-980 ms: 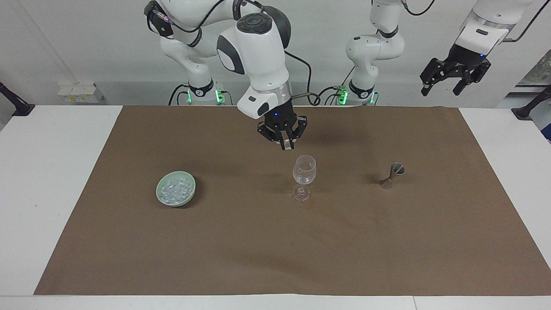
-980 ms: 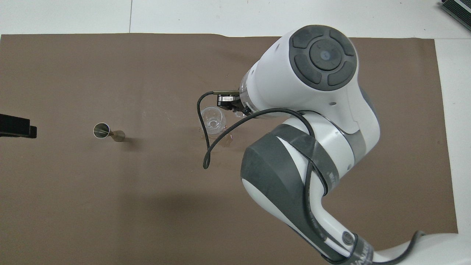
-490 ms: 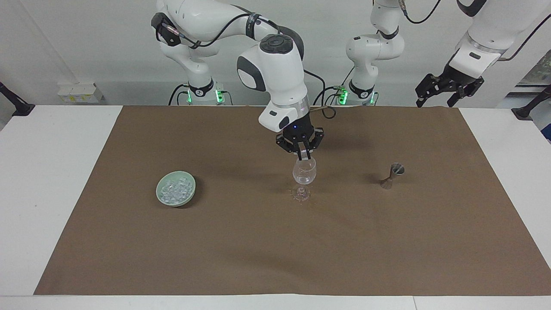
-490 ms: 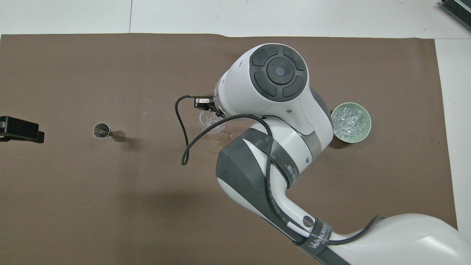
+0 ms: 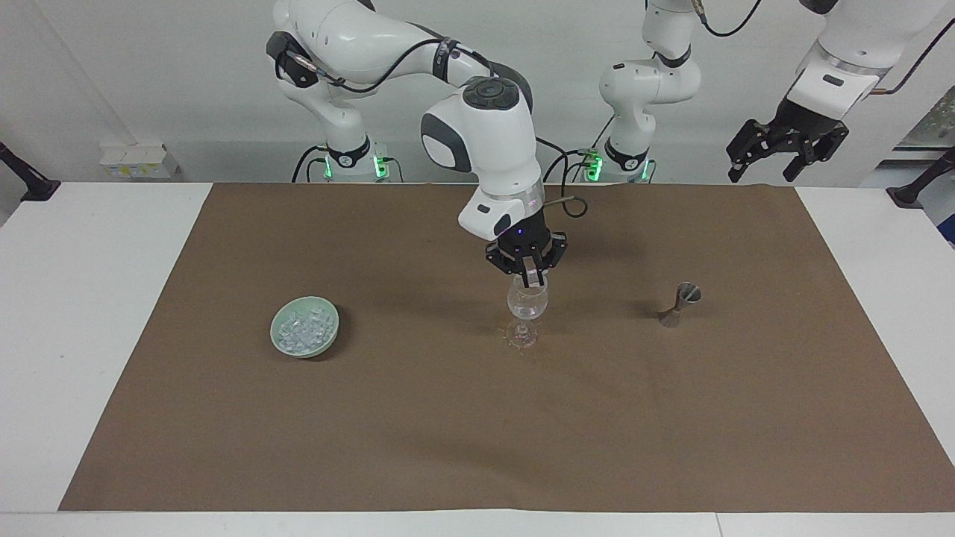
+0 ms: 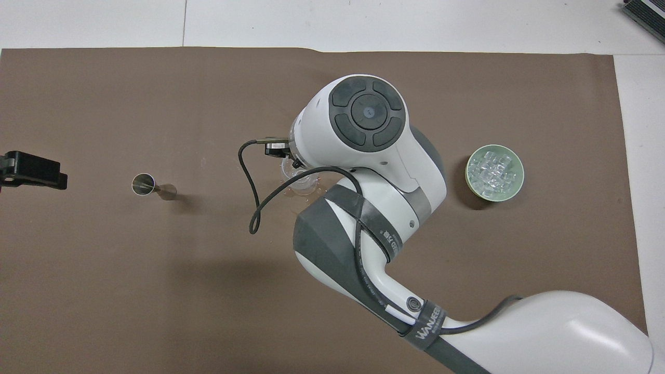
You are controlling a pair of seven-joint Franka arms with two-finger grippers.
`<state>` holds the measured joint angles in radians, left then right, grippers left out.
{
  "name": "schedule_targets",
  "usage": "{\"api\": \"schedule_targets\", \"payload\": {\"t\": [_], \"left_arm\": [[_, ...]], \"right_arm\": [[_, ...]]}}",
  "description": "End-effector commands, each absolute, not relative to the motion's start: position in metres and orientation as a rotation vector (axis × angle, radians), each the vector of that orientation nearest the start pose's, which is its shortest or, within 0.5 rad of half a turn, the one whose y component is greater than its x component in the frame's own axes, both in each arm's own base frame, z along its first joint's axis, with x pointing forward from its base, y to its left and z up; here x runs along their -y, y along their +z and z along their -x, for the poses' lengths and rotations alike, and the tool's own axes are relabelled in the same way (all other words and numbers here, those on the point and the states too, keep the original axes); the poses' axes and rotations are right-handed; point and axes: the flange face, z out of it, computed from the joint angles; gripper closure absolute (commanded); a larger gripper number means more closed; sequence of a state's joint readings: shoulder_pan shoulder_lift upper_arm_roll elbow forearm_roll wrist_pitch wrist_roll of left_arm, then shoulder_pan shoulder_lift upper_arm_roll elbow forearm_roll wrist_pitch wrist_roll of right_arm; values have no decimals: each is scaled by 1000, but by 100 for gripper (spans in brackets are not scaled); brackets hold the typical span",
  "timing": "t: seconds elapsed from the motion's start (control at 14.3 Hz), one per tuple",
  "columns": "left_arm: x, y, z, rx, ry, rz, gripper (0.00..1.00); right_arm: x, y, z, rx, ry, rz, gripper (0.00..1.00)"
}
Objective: Pour wine and add ice with both arms
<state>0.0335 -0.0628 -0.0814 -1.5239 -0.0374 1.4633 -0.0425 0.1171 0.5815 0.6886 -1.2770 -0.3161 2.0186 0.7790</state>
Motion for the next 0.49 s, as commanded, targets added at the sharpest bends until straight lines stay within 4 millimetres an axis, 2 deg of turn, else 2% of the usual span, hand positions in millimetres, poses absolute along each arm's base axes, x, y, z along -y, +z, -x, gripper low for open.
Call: {"api": "schedule_targets", "payload": {"t": [0.0, 0.07, 0.28, 0.35, 0.42], "left_arm": [[26, 673, -522, -26, -25, 3164, 0], [27, 674, -524, -28, -52, 3164, 0], [26, 671, -526, -23, -59, 3164, 0], [26, 671, -525, -23, -52, 3164, 0], [27, 671, -524, -26, -49, 3166, 0]], "right_arm": [[-422, 490, -595, -31, -277, 2904, 100], [-422, 483, -593, -23, -271, 2916, 100], [-421, 482, -595, -16, -298, 2913, 98], [-421, 481, -595, -17, -297, 2915, 94], [-421, 481, -595, -17, -297, 2915, 81]]}}
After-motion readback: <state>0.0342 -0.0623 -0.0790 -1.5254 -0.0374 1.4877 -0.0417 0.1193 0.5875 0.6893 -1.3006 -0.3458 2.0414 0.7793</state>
